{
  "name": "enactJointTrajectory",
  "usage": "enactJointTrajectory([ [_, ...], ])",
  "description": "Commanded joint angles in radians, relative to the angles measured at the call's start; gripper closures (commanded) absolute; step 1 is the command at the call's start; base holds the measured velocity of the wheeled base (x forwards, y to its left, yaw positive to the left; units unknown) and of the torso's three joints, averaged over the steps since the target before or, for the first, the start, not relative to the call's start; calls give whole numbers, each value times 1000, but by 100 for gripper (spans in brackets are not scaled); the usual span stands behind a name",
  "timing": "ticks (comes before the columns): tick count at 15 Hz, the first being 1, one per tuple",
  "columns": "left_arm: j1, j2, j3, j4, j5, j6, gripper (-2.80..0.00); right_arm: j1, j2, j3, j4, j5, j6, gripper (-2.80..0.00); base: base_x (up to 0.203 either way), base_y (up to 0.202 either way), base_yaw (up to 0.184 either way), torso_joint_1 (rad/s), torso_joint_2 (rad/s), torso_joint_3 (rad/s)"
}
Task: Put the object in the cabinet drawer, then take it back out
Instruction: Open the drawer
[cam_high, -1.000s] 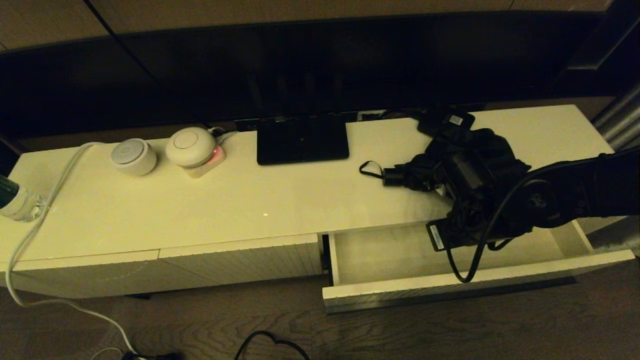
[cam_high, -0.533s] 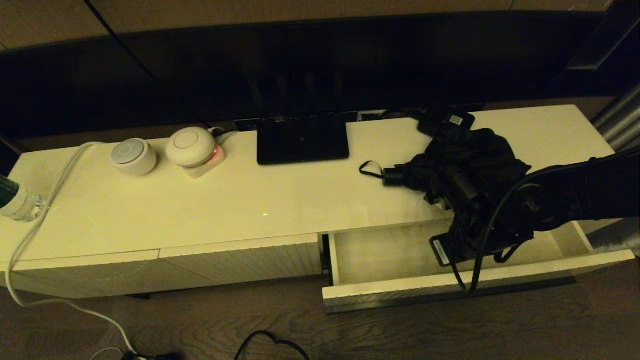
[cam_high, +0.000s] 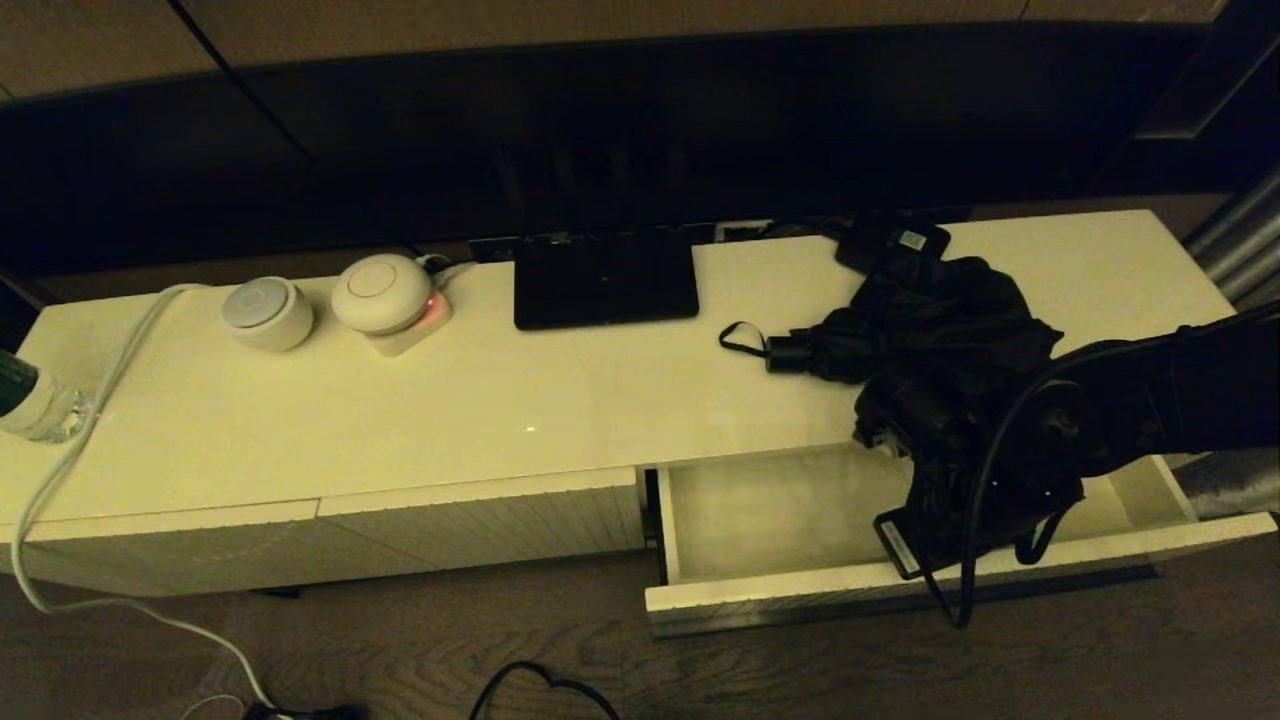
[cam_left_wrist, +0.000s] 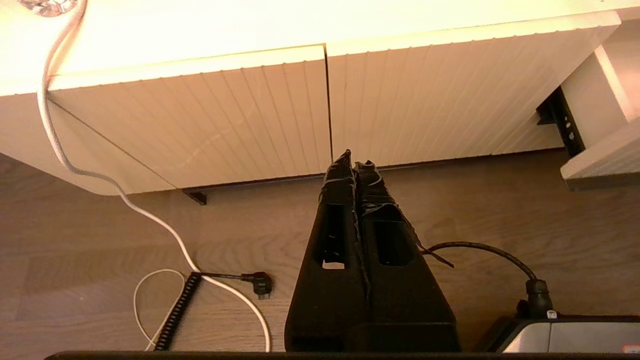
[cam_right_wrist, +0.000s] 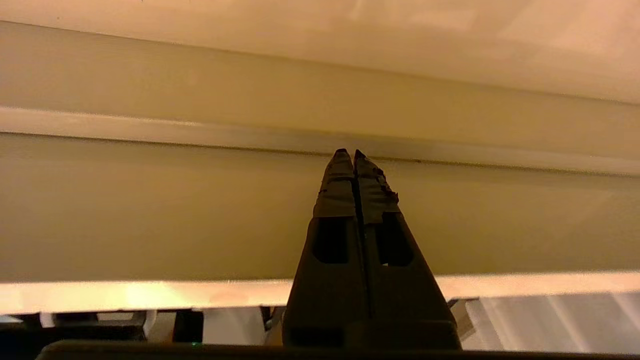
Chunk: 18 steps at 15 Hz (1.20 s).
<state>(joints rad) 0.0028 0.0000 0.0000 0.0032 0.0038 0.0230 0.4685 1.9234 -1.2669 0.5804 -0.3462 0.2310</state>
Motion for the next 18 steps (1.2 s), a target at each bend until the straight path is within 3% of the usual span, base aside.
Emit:
enactJointTrajectory([
  [1, 0, 0, 3, 0, 1, 0, 0, 20, -19, 29, 37, -1, 26, 0, 0, 0, 0, 0, 0, 0],
  [7, 0, 0, 3, 0, 1, 0, 0, 66, -63, 139, 78, 4, 84, 0, 0, 0, 0, 0, 0, 0],
  [14, 0, 0, 3, 0, 1, 0, 0, 123, -108, 283, 78, 70, 174, 0, 0, 0, 0, 0, 0, 0],
  [18, 0, 0, 3, 0, 1, 0, 0, 145, -132, 335, 73, 90, 182, 0, 0, 0, 0, 0, 0, 0],
])
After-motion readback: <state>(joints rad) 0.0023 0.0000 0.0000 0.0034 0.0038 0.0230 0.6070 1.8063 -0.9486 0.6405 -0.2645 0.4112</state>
